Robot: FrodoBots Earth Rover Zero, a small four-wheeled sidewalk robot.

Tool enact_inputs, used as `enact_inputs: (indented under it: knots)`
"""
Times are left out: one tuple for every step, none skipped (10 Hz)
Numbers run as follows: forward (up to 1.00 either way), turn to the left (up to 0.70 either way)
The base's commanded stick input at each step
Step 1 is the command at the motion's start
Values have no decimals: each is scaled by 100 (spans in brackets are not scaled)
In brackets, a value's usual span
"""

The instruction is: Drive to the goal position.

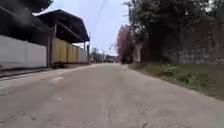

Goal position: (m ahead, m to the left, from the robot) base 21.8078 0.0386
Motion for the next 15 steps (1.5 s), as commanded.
enact_inputs:
  knots:
    - [100,0]
    - [100,-2]
    - [100,-16]
    - [100,-31]
    - [100,-20]
    - [100,-5]
    - [100,-4]
    - [100,-12]
    - [100,-24]
    - [100,-21]
    - [100,-8]
    - [100,-5]
    - [100,-27]
    - [100,-17]
    - [100,-3]
